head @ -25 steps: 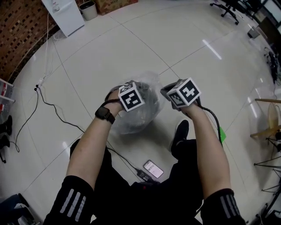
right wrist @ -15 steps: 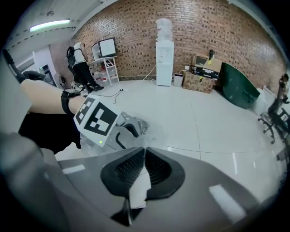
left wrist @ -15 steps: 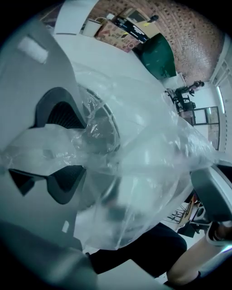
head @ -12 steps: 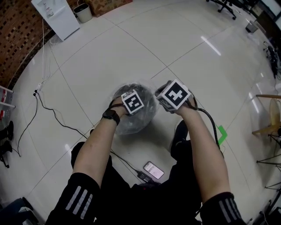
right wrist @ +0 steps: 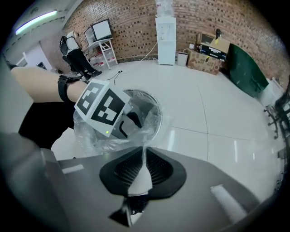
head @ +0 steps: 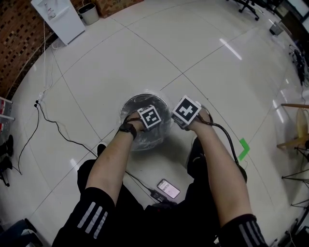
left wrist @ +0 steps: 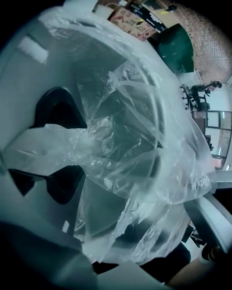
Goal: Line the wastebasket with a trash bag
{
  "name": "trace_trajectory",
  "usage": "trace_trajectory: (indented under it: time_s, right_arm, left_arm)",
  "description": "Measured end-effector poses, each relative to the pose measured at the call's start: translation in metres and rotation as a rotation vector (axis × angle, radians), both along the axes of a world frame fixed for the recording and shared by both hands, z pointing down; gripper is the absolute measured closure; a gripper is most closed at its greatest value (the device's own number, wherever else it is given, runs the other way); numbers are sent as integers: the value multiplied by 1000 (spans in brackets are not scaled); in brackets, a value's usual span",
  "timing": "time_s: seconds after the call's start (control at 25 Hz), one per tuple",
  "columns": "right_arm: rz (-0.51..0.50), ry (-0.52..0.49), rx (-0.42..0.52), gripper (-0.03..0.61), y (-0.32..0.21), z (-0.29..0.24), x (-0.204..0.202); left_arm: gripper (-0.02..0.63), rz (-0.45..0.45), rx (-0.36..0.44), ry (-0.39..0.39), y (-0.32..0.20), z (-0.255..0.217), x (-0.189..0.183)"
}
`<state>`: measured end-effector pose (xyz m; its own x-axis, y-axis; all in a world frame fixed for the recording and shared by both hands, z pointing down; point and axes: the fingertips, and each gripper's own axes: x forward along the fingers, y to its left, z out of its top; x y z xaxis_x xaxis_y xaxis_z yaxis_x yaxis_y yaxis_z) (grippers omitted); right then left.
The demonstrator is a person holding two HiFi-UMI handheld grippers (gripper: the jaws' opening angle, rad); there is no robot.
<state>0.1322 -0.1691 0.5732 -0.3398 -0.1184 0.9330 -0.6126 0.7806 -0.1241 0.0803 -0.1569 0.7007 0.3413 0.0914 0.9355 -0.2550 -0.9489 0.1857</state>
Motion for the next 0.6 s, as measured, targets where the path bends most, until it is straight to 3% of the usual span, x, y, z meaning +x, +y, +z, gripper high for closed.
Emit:
trace_trajectory:
  time_s: [0.12,0.4,0.6]
  right_arm:
    - [-41,19,-43,473,10,8,-3]
    - [-146,-6,-65,436,17,-20,-6]
    - [-168,18,104,430,-19,-61,15]
  left_arm:
    - [363,-3,10,-23,-4,10,-4]
    - [364,-16,-34,-38,2,18,-15]
    - [365,5,92,47,-19,-17,0]
